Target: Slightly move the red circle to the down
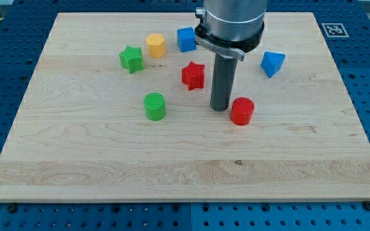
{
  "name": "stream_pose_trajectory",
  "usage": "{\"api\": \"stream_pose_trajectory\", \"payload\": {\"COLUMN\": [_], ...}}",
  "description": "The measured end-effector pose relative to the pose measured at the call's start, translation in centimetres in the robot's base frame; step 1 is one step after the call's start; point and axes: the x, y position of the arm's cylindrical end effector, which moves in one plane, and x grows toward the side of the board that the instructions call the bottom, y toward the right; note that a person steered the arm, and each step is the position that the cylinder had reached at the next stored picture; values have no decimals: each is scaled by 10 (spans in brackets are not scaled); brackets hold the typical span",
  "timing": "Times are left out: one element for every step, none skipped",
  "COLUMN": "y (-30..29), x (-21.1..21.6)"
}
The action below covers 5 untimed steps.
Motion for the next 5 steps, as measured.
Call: {"api": "stream_pose_trajectory", "payload": {"y": [29, 33, 18, 17, 17], "x": [1, 8, -4, -8, -34]}}
